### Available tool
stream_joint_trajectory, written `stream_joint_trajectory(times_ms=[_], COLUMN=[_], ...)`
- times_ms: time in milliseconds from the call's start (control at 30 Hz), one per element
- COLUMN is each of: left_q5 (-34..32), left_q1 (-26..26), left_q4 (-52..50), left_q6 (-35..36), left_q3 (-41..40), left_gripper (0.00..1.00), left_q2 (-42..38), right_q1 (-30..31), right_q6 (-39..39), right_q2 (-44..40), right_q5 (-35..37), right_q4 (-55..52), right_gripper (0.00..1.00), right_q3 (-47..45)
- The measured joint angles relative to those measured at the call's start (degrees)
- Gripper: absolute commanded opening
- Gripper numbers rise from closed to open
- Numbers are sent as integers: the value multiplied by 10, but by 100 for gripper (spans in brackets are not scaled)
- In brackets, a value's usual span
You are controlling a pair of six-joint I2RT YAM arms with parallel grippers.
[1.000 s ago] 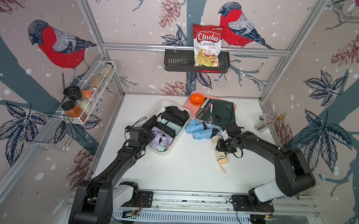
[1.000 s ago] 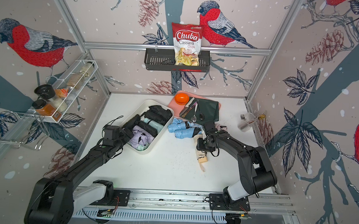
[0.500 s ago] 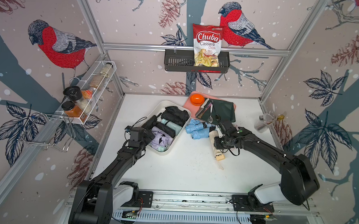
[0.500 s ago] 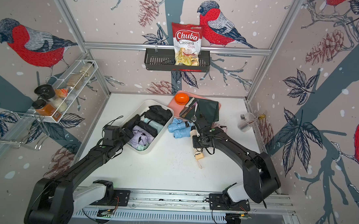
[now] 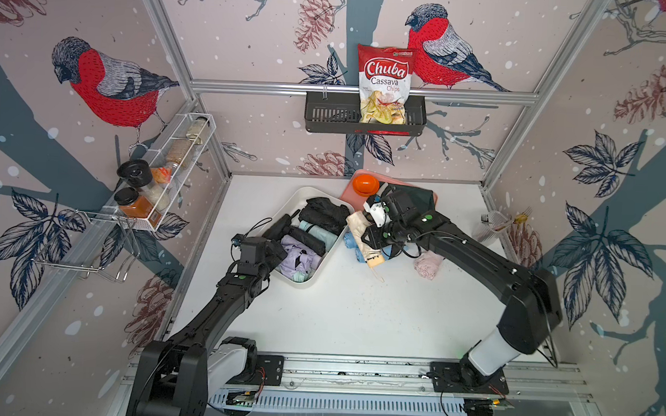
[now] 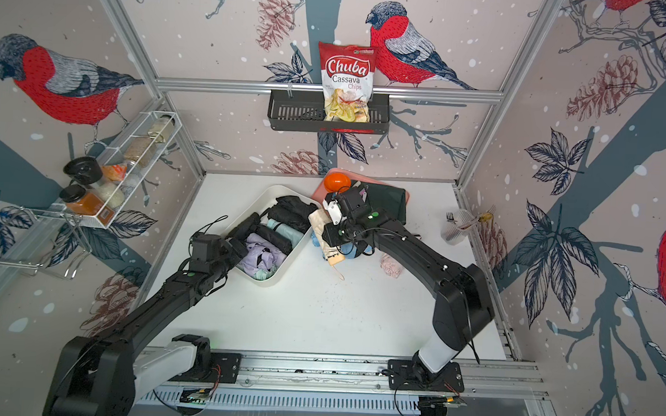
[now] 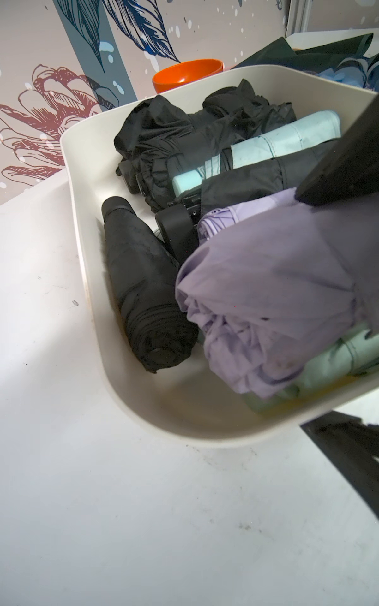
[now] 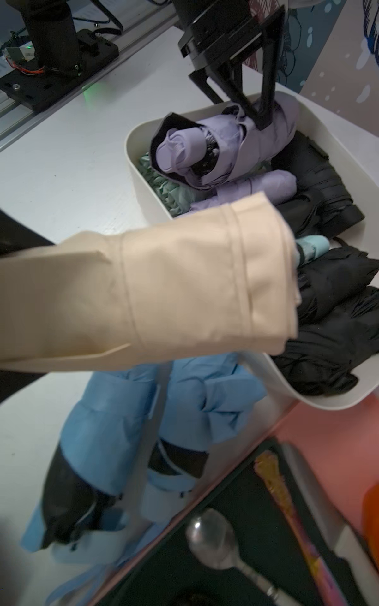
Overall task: Put the umbrella into the storage box
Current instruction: Pick up the umbrella from the center of the board, then place the umbrella in the storage box.
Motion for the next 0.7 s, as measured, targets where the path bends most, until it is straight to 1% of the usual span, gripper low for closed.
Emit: stream_joint_trajectory(times_ms=[233,400,567,700], left_q5=[2,2,2,2], left_q1=[0,0,0,0], left_q4=[1,1,1,2], left_q6=[2,3,4,4], left_q3=[0,0,0,-1], left_gripper=[99,99,99,99], left_q2=[0,0,0,-1], right_q1=[28,52,71,89], right_q6=[-55,-69,-69,-68], right_q2=[165,269,337,366], right_q5=[-54,-96,-122,-140], right_q4=[2,-15,-43,-46], right_gripper=[30,30,31,31], right_q3=[203,325,400,423])
